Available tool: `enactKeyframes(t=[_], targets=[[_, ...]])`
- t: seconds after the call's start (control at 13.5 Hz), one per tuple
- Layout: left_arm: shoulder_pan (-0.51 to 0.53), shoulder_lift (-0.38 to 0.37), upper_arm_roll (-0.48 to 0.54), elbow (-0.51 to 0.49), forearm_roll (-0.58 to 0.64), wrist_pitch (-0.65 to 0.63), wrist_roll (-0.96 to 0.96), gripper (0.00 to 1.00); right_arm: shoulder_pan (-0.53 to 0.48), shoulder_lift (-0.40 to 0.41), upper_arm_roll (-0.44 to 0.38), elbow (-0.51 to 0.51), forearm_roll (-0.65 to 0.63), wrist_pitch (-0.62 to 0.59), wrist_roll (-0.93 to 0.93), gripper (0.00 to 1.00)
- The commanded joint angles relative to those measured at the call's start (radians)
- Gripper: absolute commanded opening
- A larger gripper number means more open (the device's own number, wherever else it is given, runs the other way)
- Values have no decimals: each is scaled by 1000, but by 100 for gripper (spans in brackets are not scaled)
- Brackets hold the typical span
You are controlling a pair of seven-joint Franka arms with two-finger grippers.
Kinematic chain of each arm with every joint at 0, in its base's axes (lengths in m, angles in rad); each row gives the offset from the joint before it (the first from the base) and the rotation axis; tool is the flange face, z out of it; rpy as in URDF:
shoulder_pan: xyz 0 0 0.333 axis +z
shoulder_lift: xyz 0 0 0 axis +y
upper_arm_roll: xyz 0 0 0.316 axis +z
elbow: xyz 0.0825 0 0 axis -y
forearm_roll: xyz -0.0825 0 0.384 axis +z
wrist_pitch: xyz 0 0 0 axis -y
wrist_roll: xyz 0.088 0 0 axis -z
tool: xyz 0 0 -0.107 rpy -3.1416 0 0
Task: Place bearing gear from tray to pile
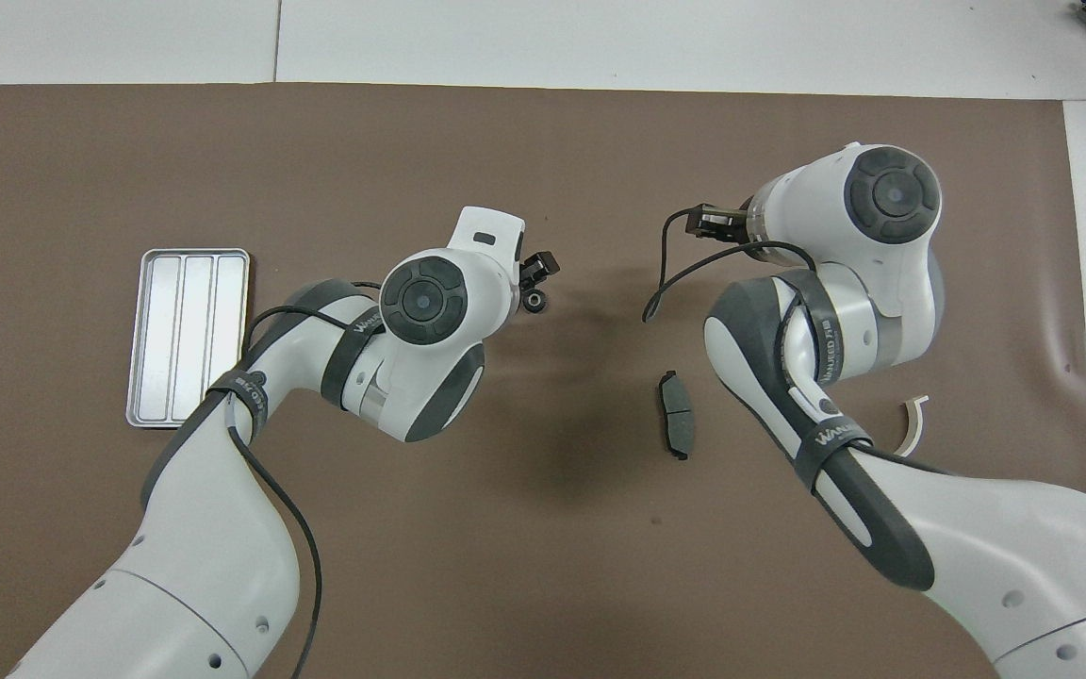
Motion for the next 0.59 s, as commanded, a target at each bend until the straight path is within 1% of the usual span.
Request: enactKeyframes(t=[0.0,0.07,0.22,0.37,0.52], targets=[[99,-122,-2,-46,21,-114,174,100,41,18,1,10,9,87,12,81],[153,-155,-5,-66,19,-146,282,100,61,29,1,18,-1,114,14,81],[220,-205,-5,-112,15,-165,391,100,118,84,1,72,-5,162,17,80],[299,-241,-5,-148,10,-167,501,100,176,148,0,150,-7,162,72,79],[362,-249,-6,-153,-5,-168,595,100,204,196,0,201,-8,162,88,79]])
